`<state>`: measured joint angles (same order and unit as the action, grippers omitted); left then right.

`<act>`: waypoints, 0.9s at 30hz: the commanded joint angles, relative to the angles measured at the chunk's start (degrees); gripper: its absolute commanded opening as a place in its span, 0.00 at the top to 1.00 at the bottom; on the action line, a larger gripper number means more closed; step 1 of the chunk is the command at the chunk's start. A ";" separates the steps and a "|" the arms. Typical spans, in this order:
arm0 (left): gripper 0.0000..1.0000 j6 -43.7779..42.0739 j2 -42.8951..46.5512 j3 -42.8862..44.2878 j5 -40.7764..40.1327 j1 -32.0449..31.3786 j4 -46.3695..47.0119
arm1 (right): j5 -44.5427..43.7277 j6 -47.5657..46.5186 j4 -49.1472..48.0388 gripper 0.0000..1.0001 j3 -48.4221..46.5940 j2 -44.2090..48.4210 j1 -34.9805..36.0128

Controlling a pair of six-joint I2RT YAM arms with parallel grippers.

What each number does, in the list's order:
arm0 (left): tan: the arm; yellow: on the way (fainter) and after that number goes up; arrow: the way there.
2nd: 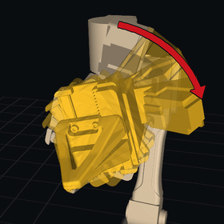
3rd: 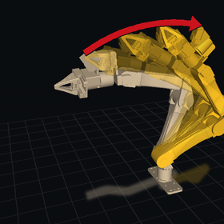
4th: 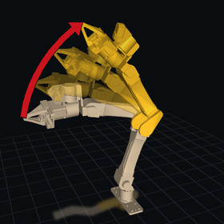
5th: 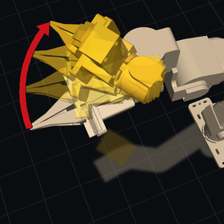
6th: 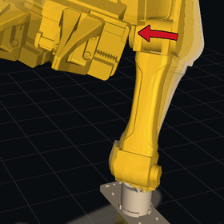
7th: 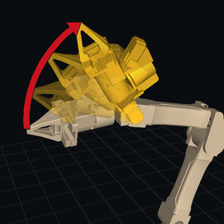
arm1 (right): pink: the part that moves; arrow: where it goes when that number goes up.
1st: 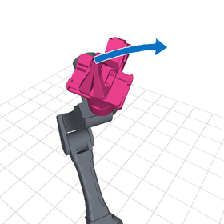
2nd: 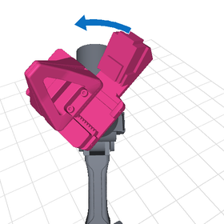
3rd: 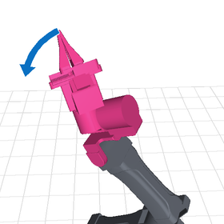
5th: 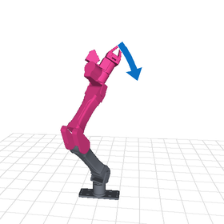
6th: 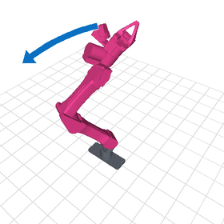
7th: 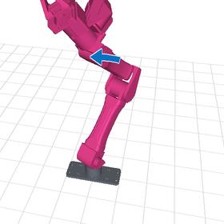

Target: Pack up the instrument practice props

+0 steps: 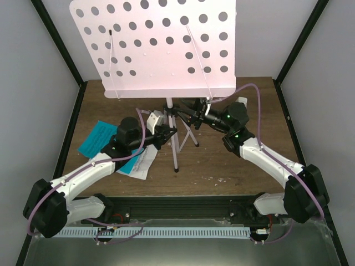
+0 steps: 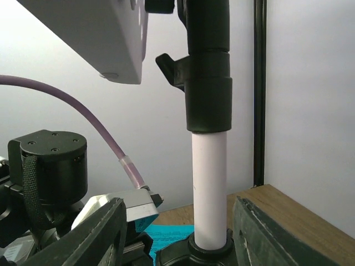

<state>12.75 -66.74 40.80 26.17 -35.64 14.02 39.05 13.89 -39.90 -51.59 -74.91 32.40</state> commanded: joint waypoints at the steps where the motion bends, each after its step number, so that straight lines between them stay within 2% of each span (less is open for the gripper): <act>1: 1.00 0.14 2.49 3.46 3.29 -0.59 6.92 | -1.08 -0.94 1.09 0.45 -2.75 0.23 0.22; 5: 1.00 -1.11 2.94 3.45 2.88 -0.64 4.38 | -1.03 0.33 0.84 0.40 -4.36 -1.86 0.12; 11: 1.00 -2.34 3.41 3.24 2.63 -0.57 2.27 | 0.32 1.11 -0.20 0.40 -7.39 -4.05 0.05; 27: 1.00 -3.50 3.64 3.47 2.25 -0.59 -0.12 | 8.04 3.54 0.73 0.60 -15.01 -9.58 0.12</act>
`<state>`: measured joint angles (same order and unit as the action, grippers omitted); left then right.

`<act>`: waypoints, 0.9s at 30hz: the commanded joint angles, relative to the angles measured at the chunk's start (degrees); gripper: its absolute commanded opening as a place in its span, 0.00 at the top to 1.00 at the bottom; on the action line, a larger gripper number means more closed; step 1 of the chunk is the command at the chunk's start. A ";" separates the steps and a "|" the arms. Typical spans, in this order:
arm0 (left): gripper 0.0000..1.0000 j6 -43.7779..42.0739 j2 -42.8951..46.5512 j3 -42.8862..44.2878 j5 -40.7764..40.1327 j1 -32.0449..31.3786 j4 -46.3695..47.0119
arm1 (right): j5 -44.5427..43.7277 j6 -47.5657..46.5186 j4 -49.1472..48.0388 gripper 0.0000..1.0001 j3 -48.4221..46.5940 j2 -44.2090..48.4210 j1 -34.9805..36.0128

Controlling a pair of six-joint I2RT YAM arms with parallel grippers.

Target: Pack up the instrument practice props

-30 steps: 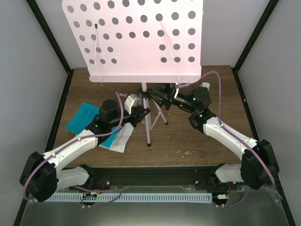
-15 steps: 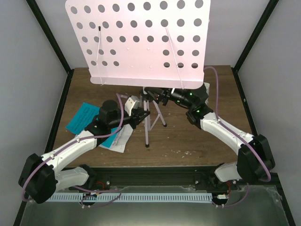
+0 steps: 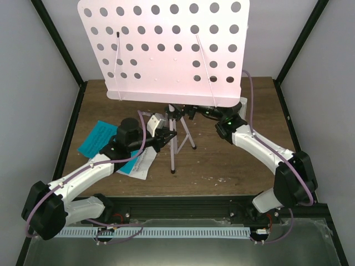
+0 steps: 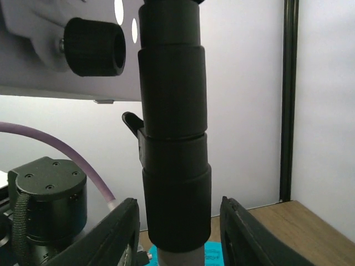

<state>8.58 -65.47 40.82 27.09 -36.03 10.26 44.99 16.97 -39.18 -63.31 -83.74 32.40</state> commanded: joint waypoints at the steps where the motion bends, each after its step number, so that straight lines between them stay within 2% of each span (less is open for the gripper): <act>1: 1.00 0.54 2.37 3.54 1.24 -0.20 3.35 | 2.04 0.31 0.14 0.63 -3.24 -0.76 0.12; 6: 0.98 0.37 2.41 3.65 0.19 -0.21 2.92 | 1.88 -0.28 -0.97 0.90 -1.62 0.46 0.16; 9: 0.77 0.76 2.69 3.15 -2.37 -0.27 3.06 | 1.41 -0.44 -2.97 0.97 -0.02 1.73 0.12; 10: 0.66 0.87 2.97 2.87 -3.57 -0.26 3.32 | 1.23 -0.51 -3.16 0.99 0.31 2.20 0.18; 13: 0.44 1.45 4.06 1.26 -6.21 -0.19 4.63 | 0.96 -0.80 -3.37 0.99 0.75 2.66 0.12; 18: 0.22 2.18 4.61 0.22 -7.62 -0.20 6.01 | 0.59 1.09 -7.55 0.99 2.54 3.87 0.15; 23: 0.16 2.11 1.39 1.33 -6.15 -0.21 7.48 | -0.84 5.20 -13.05 0.99 4.09 5.47 0.12; 27: 0.15 3.17 -1.63 1.74 -3.96 -0.20 12.95 | -2.23 6.77 -14.43 0.99 4.15 6.78 0.22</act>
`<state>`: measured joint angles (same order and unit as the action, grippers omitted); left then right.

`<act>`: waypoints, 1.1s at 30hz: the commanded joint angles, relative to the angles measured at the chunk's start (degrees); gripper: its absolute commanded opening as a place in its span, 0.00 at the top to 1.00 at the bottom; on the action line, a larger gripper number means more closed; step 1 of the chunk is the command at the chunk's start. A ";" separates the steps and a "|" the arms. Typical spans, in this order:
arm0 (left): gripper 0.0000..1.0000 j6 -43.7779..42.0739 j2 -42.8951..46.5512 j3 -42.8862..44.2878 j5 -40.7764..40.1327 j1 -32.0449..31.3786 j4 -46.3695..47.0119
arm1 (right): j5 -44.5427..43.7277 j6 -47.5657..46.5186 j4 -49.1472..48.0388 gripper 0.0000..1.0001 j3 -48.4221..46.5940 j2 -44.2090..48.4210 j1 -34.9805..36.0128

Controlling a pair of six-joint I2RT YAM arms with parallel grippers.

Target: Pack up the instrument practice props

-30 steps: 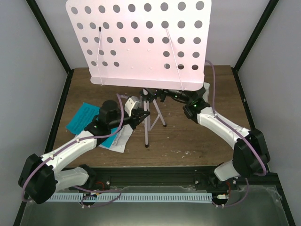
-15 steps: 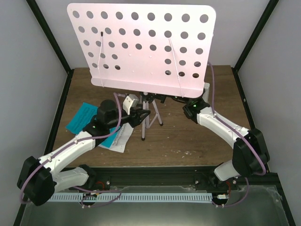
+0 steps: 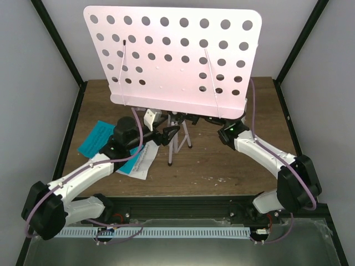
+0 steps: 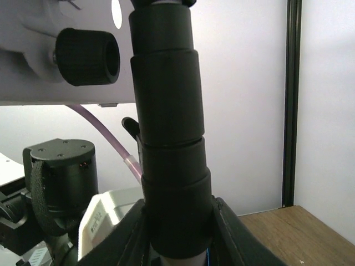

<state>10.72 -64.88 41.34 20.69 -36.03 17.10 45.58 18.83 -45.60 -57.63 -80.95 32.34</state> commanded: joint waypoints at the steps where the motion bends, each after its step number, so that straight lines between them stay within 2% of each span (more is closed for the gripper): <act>1: 0.15 1.25 -2.93 1.32 2.96 -0.20 7.42 | -2.98 5.31 -8.43 0.99 -1.53 4.15 0.29; 6: 0.14 2.43 -6.03 0.90 4.94 -0.18 13.90 | -5.53 5.10 -6.91 0.99 -1.02 6.44 0.36; 12: 0.15 2.57 -10.13 1.68 6.17 -0.91 15.86 | -6.86 5.02 -5.56 0.99 -0.20 8.78 0.36; 17: 0.16 1.78 -12.63 1.85 3.98 -2.68 18.10 | -10.16 5.12 -5.37 0.99 2.55 11.23 0.36; 21: 0.18 2.11 -14.15 1.37 1.95 -3.39 20.06 | -9.74 4.12 -4.91 0.99 4.65 12.30 0.36; 26: 0.19 2.12 -15.23 -0.50 0.93 -3.93 21.68 | -4.86 1.28 -1.02 0.99 6.32 12.78 0.36; 33: 0.19 1.31 -17.75 -0.15 0.55 -5.80 22.41 | -6.86 1.82 -0.72 0.99 12.28 15.44 0.36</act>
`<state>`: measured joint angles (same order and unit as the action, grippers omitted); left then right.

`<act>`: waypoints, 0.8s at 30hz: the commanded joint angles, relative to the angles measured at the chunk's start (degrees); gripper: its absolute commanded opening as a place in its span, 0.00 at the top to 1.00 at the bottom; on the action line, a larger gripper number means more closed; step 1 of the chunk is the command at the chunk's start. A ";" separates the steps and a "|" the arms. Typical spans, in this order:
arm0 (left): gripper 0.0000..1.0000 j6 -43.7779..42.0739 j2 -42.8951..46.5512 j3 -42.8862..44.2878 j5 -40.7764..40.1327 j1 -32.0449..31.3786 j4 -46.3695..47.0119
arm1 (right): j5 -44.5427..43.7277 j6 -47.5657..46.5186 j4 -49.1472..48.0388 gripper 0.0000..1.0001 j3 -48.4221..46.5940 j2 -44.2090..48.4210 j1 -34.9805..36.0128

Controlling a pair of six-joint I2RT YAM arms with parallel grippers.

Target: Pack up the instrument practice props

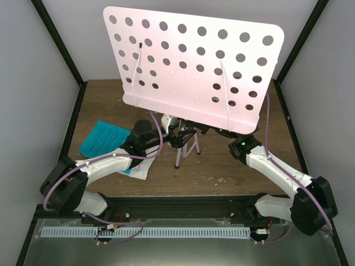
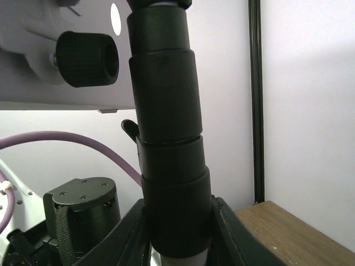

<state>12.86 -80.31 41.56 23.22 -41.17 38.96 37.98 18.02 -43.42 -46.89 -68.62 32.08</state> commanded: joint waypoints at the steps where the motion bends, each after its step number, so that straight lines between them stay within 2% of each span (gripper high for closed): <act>1: 0.19 -1.05 -2.83 0.10 -2.27 -1.00 0.41 | 0.61 2.80 -2.64 0.99 1.95 3.38 0.62; 10: 0.19 -0.64 -7.33 2.22 -6.74 -4.08 2.61 | -2.49 5.33 -3.01 0.99 4.63 5.66 0.74; 15: 0.25 0.32 -10.10 4.05 -9.09 -5.34 3.33 | -4.16 5.99 -3.01 0.99 5.22 6.53 0.75; 24: 0.64 2.41 -10.74 4.14 -12.43 -6.05 4.59 | -8.16 6.47 -1.57 0.99 5.06 8.68 0.75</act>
<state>13.02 -90.63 45.74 14.20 -47.35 46.00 28.38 19.20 -44.36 -41.10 -62.67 31.38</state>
